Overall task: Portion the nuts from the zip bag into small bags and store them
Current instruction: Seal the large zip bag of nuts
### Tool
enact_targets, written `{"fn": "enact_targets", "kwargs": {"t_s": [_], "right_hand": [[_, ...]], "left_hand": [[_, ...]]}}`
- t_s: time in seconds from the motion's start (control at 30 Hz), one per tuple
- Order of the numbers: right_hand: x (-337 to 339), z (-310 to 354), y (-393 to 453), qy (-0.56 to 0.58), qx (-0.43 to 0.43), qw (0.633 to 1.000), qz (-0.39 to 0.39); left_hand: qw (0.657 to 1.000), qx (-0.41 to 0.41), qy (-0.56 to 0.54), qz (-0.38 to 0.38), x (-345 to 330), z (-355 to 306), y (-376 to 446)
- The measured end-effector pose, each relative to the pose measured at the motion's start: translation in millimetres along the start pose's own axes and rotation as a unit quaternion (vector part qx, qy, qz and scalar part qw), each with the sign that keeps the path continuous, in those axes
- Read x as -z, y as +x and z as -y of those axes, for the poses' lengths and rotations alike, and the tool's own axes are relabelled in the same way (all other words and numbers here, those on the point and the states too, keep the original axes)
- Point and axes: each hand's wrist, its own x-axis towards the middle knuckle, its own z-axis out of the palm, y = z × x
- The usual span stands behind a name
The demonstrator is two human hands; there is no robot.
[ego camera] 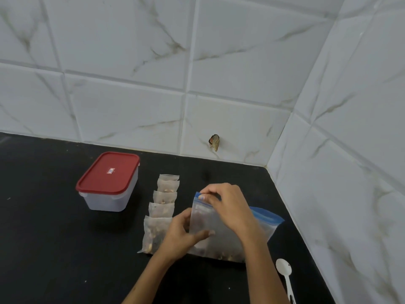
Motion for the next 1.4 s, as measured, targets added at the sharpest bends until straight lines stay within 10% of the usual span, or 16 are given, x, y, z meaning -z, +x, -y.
{"fn": "enact_targets", "kwargs": {"t_s": [0.33, 0.53, 0.7, 0.83, 0.97, 1.2, 1.4], "right_hand": [[66, -65, -42, -0.073, -0.288, 0.954, 0.047], [60, -85, -35, 0.003, -0.258, 0.966, 0.0], [47, -82, -21, 0.006, -0.226, 0.974, -0.03], [47, -84, -19, 0.045, -0.211, 0.971, -0.097], [45, -96, -27, 0.134, -0.274, 0.935, -0.179], [4, -130, -42, 0.069, -0.444, 0.88, 0.157], [-27, -136, -44, 0.082, -0.4, 0.907, 0.103]], "left_hand": [[0.995, 0.071, -0.069, 0.019, 13, -16, 16], [0.995, -0.037, 0.073, -0.059, 13, -36, 34], [0.914, -0.25, 0.319, -0.03, -20, -86, 53], [0.826, -0.198, 0.519, 0.094, -59, -88, 71], [0.826, -0.206, 0.514, 0.102, -61, -79, 83], [0.875, -0.209, 0.426, 0.095, -58, -71, 84], [0.884, -0.208, 0.405, 0.102, -55, -73, 86]]}}
